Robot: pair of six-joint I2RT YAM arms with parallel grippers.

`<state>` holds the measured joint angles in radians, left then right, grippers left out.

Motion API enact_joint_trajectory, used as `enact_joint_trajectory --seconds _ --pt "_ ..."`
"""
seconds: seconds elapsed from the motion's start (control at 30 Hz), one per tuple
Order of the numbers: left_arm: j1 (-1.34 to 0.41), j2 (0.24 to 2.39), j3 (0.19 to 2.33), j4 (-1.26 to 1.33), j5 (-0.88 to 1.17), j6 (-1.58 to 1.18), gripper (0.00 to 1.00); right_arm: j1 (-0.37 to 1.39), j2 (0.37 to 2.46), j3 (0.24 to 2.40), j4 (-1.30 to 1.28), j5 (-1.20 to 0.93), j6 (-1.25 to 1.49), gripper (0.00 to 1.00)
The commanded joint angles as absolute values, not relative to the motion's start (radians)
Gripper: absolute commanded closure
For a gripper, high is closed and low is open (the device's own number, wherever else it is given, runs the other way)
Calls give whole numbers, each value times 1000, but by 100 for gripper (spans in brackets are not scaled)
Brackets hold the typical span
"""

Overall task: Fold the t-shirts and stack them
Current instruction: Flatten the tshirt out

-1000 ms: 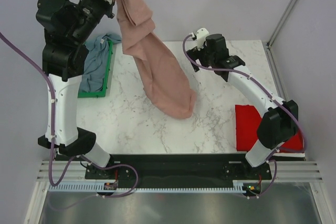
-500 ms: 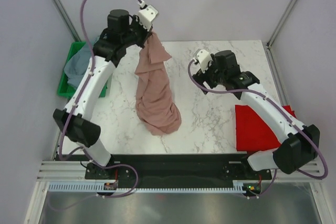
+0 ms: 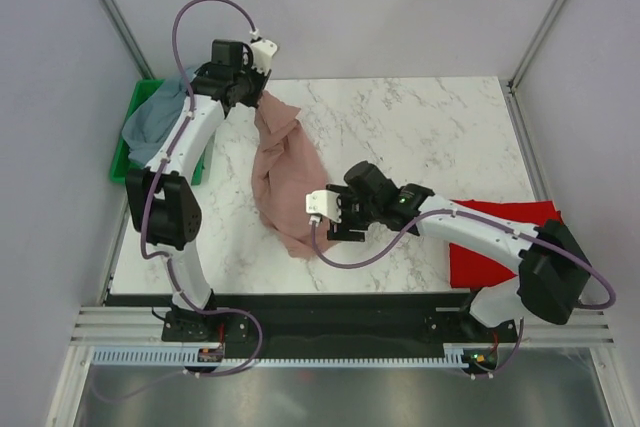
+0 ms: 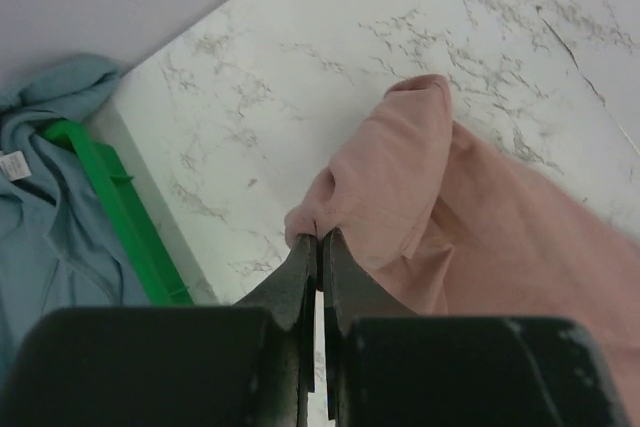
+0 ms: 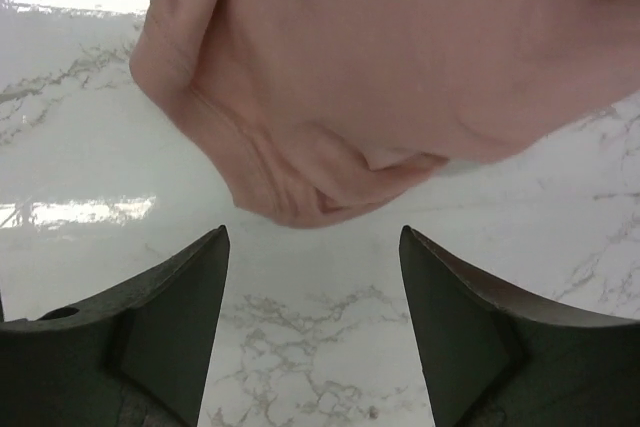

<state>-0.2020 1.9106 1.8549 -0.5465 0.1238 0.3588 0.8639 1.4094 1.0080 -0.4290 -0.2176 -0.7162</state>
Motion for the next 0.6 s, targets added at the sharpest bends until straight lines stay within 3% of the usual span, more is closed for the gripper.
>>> enact_joint_trajectory --seconds 0.0,0.2,0.57 --pt "-218 1856 1806 -584 127 403 98 896 1486 993 -204 -293 -784 24" --pt "-147 1833 1706 -600 209 342 98 945 1587 995 -100 -377 -772 26" --pt "-117 1838 1669 -618 245 291 98 980 1661 1039 -252 -511 -894 26"
